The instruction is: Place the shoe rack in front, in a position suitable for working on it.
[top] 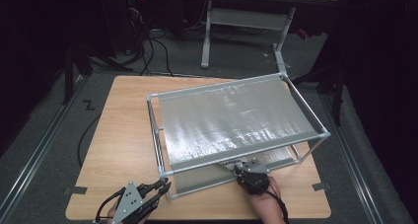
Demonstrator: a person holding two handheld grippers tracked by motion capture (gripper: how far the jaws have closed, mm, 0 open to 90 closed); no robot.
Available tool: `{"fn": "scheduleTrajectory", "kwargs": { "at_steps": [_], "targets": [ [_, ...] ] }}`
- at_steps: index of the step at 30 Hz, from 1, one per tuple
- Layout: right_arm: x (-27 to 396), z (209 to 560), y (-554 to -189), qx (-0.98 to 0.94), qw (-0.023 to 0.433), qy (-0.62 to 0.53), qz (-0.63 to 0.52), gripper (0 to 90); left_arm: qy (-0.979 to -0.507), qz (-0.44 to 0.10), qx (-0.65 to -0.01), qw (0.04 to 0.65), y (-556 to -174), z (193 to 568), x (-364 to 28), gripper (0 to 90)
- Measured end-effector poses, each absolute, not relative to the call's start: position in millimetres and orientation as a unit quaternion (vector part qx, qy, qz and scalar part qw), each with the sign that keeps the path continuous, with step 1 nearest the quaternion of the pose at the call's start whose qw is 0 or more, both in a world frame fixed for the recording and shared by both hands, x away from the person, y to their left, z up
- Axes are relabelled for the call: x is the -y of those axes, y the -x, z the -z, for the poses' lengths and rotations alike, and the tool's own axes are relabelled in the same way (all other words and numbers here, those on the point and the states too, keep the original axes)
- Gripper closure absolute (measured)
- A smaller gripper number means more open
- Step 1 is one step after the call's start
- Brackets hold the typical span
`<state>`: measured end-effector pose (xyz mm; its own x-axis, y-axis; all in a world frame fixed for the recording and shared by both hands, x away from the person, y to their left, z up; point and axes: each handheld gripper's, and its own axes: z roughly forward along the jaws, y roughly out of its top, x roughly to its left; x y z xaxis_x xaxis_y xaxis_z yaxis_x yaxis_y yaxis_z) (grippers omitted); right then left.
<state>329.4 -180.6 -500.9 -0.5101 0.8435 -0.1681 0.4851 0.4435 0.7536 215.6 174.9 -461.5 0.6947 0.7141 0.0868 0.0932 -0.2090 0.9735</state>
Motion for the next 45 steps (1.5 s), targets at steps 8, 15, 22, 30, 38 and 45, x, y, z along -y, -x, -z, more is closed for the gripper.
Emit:
{"fn": "scheduleTrajectory", "kwargs": {
  "at_steps": [8, 15, 22, 30, 38, 45],
  "targets": [
    [237.6, 500.2, -344.6, -0.767, 0.289, -0.476, -0.32, 64.6, -0.727, -0.274, -0.278, 0.565, -215.6, 461.6, -174.9, 79.7],
    [270.5, 499.9, -350.5, -0.745, 0.304, -0.505, -0.313, 63.5, -0.726, -0.274, -0.279, 0.565, -215.6, 461.7, -175.0, 79.7],
    [298.1, 499.5, -354.0, -0.728, 0.322, -0.524, -0.303, 62.9, -0.727, -0.273, -0.277, 0.566, -215.5, 461.7, -174.9, 79.7],
    [325.6, 499.9, -356.8, -0.702, 0.329, -0.554, -0.301, 62.8, -0.727, -0.273, -0.276, 0.566, -215.5, 461.8, -174.2, 79.7],
    [324.3, 500.2, -357.3, -0.701, 0.327, -0.556, -0.305, 64.0, -0.727, -0.273, -0.276, 0.566, -215.5, 461.8, -174.3, 79.7],
    [309.4, 499.1, -354.9, -0.714, 0.314, -0.546, -0.306, 64.5, -0.727, -0.272, -0.276, 0.567, -215.7, 461.9, -174.3, 79.7]
  ]
}}
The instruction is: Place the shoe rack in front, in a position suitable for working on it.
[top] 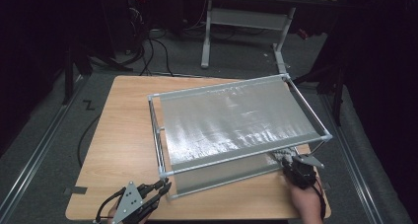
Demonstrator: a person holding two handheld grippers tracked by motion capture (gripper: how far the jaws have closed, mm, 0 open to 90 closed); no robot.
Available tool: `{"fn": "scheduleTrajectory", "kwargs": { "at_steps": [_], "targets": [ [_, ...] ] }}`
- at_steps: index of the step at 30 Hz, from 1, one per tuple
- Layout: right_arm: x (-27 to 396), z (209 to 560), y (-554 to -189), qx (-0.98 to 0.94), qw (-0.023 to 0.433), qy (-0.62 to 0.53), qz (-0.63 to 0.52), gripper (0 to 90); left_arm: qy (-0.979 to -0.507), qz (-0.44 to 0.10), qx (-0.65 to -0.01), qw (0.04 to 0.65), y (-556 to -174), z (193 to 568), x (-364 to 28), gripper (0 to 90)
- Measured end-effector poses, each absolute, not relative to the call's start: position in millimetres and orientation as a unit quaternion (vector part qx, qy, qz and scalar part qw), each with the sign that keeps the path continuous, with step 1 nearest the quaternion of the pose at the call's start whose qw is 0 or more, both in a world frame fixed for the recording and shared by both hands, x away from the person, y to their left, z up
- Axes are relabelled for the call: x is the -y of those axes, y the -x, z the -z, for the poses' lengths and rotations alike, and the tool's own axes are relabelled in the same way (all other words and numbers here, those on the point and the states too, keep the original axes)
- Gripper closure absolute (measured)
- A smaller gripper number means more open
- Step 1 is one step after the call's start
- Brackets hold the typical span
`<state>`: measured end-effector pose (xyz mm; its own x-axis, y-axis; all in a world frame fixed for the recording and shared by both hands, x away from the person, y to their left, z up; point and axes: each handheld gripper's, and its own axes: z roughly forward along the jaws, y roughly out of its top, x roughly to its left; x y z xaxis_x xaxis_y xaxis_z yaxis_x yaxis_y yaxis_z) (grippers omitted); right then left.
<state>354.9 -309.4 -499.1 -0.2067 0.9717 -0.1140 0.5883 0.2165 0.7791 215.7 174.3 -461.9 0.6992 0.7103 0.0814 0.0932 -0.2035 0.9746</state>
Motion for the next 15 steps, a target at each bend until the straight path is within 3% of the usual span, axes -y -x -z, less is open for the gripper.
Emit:
{"fn": "scheduleTrajectory", "kwargs": {
  "at_steps": [15],
  "targets": [
    [210.1, 501.4, -334.0, -0.79, 0.245, -0.445, -0.344, 62.4, -0.727, -0.273, -0.276, 0.566, -215.6, 461.8, -174.1, 79.7]
  ]
}}
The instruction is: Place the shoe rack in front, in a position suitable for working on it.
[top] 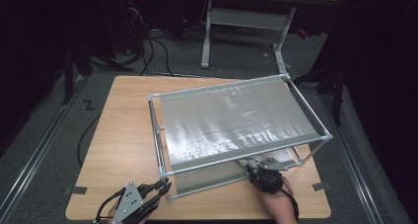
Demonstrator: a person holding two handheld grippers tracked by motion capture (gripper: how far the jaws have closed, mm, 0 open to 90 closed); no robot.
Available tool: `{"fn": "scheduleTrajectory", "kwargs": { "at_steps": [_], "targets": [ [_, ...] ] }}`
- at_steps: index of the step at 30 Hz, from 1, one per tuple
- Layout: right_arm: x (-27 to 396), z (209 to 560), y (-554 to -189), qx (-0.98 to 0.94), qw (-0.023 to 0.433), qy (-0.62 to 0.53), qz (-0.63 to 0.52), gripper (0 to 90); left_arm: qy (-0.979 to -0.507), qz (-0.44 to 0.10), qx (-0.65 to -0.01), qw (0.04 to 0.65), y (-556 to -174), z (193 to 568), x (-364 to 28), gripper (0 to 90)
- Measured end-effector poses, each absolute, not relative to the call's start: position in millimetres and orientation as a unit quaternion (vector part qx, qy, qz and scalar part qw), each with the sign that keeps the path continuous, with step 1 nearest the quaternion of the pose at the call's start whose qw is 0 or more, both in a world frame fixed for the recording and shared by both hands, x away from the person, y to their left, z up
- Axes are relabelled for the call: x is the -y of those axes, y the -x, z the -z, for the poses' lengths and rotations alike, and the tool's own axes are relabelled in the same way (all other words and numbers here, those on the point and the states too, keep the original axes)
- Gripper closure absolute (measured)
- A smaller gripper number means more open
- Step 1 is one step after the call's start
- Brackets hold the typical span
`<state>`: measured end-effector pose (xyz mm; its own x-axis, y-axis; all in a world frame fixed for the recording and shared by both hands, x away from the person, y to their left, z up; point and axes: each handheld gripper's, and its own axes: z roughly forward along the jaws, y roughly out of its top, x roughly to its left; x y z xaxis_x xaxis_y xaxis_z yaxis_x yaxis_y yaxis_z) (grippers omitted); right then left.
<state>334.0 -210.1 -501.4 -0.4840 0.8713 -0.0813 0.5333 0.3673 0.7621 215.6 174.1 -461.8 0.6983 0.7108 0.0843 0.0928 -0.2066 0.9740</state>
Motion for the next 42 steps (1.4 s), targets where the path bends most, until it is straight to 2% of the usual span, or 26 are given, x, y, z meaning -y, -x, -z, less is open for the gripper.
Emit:
{"fn": "scheduleTrajectory", "kwargs": {
  "at_steps": [8, 15, 19, 20, 22, 24, 29, 33, 37, 42],
  "targets": [
    [149.7, 501.5, -316.2, -0.828, 0.227, -0.368, -0.358, 62.4, -0.728, -0.273, -0.275, 0.566, -215.7, 461.7, -174.3, 79.7],
    [133.1, 502.1, -309.2, -0.834, 0.21, -0.352, -0.37, 63.4, -0.728, -0.273, -0.275, 0.566, -215.8, 461.7, -174.3, 79.7],
    [127.6, 502.2, -306.7, -0.836, 0.208, -0.349, -0.368, 69.1, -0.729, -0.274, -0.275, 0.565, -215.7, 461.6, -174.3, 79.7],
    [127.6, 502.2, -306.7, -0.836, 0.208, -0.349, -0.368, 69.1, -0.728, -0.274, -0.275, 0.565, -215.7, 461.6, -174.2, 79.7],
    [127.3, 502.5, -308.2, -0.84, 0.204, -0.34, -0.371, 76.8, -0.728, -0.274, -0.275, 0.565, -215.7, 461.7, -174.3, 79.7],
    [126.9, 501.5, -307.5, -0.841, 0.211, -0.333, -0.371, 78.4, -0.729, -0.274, -0.275, 0.564, -215.6, 461.5, -174.2, 79.7],
    [135.9, 488.8, -301.9, -0.827, 0.232, -0.332, -0.389, 78.7, -0.728, -0.274, -0.276, 0.564, -215.5, 461.5, -174.2, 79.7],
    [167.8, 479.6, -292.5, -0.817, 0.271, -0.346, -0.373, 78.5, -0.729, -0.274, -0.275, 0.563, -215.4, 461.3, -174.2, 79.7],
    [185.7, 490.3, -296.8, -0.825, 0.272, -0.37, -0.33, 78.3, -0.729, -0.273, -0.274, 0.564, -216.0, 461.2, -174.6, 79.7],
    [173.9, 495.0, -300.0, -0.827, 0.267, -0.365, -0.333, 78.3, -0.724, -0.277, -0.289, 0.562, -217.7, 461.1, -182.8, 79.8]
  ]
}}
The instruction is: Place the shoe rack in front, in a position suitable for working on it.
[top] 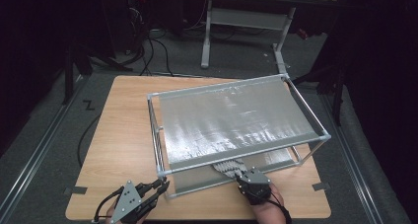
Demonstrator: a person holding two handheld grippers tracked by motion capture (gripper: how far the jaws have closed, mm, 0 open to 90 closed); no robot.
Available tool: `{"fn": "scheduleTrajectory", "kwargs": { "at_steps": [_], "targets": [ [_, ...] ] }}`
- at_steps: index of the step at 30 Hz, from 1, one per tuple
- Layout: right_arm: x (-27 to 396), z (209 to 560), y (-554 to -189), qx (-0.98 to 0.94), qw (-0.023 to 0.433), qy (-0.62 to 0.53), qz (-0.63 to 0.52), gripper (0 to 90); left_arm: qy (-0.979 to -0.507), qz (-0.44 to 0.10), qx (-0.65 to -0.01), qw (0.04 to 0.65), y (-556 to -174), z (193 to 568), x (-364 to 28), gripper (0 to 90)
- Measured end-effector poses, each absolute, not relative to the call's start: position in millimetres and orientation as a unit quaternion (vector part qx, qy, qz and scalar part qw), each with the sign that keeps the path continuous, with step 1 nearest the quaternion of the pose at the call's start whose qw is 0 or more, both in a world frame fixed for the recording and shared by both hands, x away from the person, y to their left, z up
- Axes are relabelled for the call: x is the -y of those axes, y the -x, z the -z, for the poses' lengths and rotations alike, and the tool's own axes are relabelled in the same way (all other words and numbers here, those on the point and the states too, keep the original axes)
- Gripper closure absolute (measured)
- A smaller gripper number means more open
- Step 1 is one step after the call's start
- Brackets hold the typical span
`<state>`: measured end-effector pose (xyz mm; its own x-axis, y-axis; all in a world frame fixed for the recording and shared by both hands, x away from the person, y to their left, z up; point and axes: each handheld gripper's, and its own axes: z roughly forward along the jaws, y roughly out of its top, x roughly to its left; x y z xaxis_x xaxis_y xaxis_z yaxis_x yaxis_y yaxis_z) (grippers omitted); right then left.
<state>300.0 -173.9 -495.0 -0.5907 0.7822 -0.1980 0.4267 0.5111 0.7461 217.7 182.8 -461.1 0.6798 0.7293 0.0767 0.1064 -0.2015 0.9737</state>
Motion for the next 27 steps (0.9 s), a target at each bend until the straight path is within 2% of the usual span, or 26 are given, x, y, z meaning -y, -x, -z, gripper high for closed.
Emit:
{"fn": "scheduleTrajectory", "kwargs": {
  "at_steps": [6, 7, 8, 11, 16, 19, 21, 23, 25, 27],
  "targets": [
    [142.4, 499.6, -312.3, -0.837, 0.251, -0.338, -0.349, 78.3, -0.714, -0.296, -0.314, 0.551, -216.8, 460.9, -201.0, 79.9],
    [135.4, 500.6, -314.0, -0.839, 0.249, -0.333, -0.351, 78.3, -0.693, -0.287, -0.342, 0.566, -213.3, 462.5, -206.2, 79.9],
    [128.9, 501.2, -315.6, -0.842, 0.247, -0.326, -0.352, 78.3, -0.703, -0.31, -0.336, 0.546, -213.9, 461.3, -215.6, 79.9],
    [113.1, 500.4, -318.2, -0.848, 0.247, -0.3, -0.361, 78.2, -0.691, -0.323, -0.357, 0.539, -210.8, 461.5, -230.5, 80.0],
    [116.0, 488.2, -311.2, -0.835, 0.253, -0.3, -0.385, 78.1, -0.676, -0.331, -0.382, 0.537, -208.6, 461.8, -248.0, 80.4],
    [136.1, 476.4, -301.1, -0.82, 0.271, -0.31, -0.398, 78.1, -0.672, -0.336, -0.389, 0.534, -209.3, 462.4, -255.8, 80.4],
    [172.4, 462.7, -289.0, -0.795, 0.296, -0.337, -0.409, 78.0, -0.672, -0.34, -0.388, 0.531, -210.5, 462.2, -256.1, 80.3],
    [181.7, 459.1, -286.8, -0.787, 0.304, -0.346, -0.411, 78.1, -0.673, -0.34, -0.388, 0.531, -211.0, 462.0, -256.0, 80.3],
    [219.9, 448.4, -276.2, -0.755, 0.337, -0.386, -0.408, 78.0, -0.675, -0.339, -0.385, 0.531, -212.5, 462.1, -256.8, 80.3],
    [238.6, 445.1, -269.6, -0.74, 0.354, -0.406, -0.403, 78.0, -0.676, -0.336, -0.383, 0.532, -213.0, 462.0, -257.6, 80.2]
  ]
}}
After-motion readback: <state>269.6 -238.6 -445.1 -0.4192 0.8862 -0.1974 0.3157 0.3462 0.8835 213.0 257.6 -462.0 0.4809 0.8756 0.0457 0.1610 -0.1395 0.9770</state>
